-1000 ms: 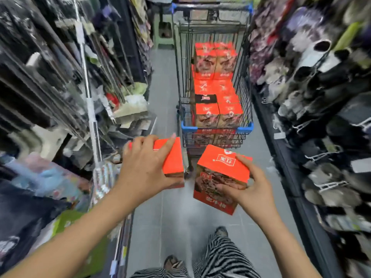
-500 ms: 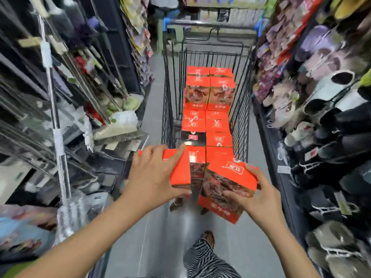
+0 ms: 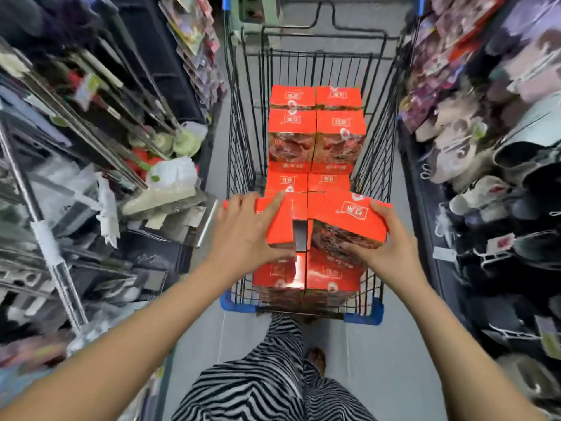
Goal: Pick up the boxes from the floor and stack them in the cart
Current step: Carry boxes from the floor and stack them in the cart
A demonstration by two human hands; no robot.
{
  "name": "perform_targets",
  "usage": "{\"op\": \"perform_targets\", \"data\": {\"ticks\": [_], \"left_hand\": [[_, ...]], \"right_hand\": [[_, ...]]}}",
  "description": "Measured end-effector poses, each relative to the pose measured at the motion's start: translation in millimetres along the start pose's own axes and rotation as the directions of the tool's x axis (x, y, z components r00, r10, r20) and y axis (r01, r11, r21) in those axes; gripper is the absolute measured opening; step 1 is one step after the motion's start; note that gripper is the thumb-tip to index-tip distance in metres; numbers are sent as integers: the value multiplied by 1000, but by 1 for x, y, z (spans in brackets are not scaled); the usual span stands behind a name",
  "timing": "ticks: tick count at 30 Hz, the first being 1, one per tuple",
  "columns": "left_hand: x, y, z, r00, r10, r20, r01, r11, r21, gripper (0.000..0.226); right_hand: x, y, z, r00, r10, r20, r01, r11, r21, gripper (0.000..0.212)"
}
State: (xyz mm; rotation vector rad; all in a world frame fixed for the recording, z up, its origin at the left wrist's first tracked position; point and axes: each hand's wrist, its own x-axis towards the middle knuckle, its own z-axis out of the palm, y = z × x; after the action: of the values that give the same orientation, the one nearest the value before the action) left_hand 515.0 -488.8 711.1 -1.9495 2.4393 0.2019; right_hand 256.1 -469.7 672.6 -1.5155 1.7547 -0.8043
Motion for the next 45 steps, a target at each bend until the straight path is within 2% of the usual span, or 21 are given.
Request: {"op": "perform_targets", "data": {"ticks": [7,13,15,20,22,25,27,29,30,35,42,45], "left_hand": [[94,-17,23,997,72,-33,-71,997,38,111],[140,-24,23,998,58,9,-58,998,30,111],[150,-23,26,998,59,-5,-59,998,35,111],[168,-19,43,997,77,-28,-77,997,2,109],[170,-18,49,995,90,-42,-90,996,-19,105],[165,-17,52,998,26,-63,-31,997,-74,108],[159,-18,49,992,-115,-44,102,967,-234,113],[155,-19,45,957,-271,107,290,844,-452,122],[155,-19,42,941,-292,169,337,795,-504,127],[164,-24,42,954,-207,216,291,809,-510,135],[162,-19,57,971,-226,81,234,815,-530,124],[168,-19,58,965,-244,96,257,803,-538,125]], "right_hand": [[84,-2,19,998,-51,-29,51,999,-17,86],[128,2,21,992,-73,105,76,997,-27,88],[140,4,19,983,-116,145,125,991,-53,88],[158,18,19,968,-185,171,207,971,-121,86],[161,25,21,974,-166,152,187,974,-131,88],[165,35,20,987,-117,107,129,984,-122,91],[166,38,20,987,-109,121,121,989,-88,91],[167,37,21,981,-141,136,151,986,-67,91],[168,37,21,976,-161,149,170,984,-51,91],[178,37,19,954,-217,209,219,976,14,94],[184,38,13,942,-222,253,225,974,15,95],[184,41,13,935,-239,260,250,968,-9,94]]}}
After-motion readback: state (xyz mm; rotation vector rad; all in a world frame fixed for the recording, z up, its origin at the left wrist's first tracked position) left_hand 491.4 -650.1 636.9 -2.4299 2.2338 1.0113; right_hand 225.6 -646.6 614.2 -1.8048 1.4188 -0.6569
